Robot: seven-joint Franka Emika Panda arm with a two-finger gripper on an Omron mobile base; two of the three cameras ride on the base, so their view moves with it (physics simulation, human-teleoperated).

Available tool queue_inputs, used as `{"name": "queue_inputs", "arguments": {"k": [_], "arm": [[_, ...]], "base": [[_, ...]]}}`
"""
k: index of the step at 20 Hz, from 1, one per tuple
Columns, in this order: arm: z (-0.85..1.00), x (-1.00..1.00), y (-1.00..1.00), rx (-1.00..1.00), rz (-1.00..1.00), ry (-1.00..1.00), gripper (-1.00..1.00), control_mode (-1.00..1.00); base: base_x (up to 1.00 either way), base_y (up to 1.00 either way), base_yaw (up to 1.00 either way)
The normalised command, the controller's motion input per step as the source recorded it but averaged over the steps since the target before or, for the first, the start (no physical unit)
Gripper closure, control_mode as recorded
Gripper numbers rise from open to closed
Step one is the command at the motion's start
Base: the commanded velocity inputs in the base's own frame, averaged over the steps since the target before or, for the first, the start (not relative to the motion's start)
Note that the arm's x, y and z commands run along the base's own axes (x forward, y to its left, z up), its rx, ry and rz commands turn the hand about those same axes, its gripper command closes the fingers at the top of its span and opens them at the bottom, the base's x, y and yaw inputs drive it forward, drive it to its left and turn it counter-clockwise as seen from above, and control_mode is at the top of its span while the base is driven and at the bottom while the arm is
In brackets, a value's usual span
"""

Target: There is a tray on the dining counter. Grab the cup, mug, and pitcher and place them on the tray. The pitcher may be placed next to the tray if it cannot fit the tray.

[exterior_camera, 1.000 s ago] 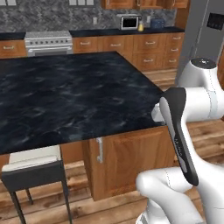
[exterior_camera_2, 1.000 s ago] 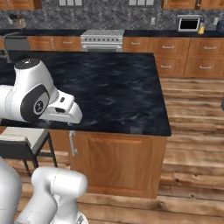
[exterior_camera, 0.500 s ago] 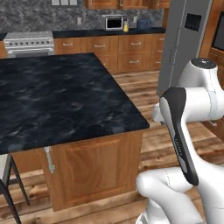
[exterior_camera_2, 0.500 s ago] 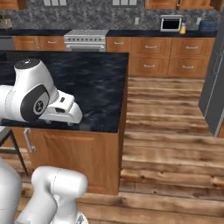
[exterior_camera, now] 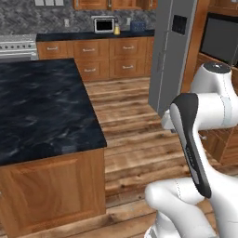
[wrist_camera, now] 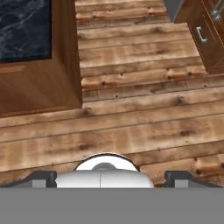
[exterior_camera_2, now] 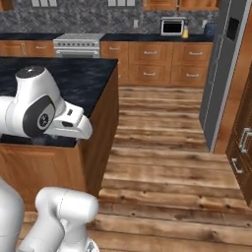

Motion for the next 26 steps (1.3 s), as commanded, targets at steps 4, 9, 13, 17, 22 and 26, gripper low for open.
{"name": "queue_inputs", "arguments": {"k": [4,9,13,17,22,26], "arm": [[0.00,0.00,0.00,0.00,0.00,0.00,-1.00,1.00],[0.00,0.00,0.00,0.00,0.00,0.00,-1.00,1.00],[0.00,0.00,0.00,0.00,0.00,0.00,-1.00,1.00],[0.00,0.00,0.00,0.00,0.00,0.00,-1.00,1.00],[0.00,0.00,0.00,0.00,0.00,0.00,-1.00,1.00],[0.00,0.00,0.00,0.00,0.00,0.00,-1.00,1.00]], "base": [[0.90,-0.91,0.00],[1.00,-0.63,0.00],[1.00,-0.42,0.02],[1.00,-0.15,0.06],[1.00,-0.04,0.06],[1.00,0.00,0.01]]}}
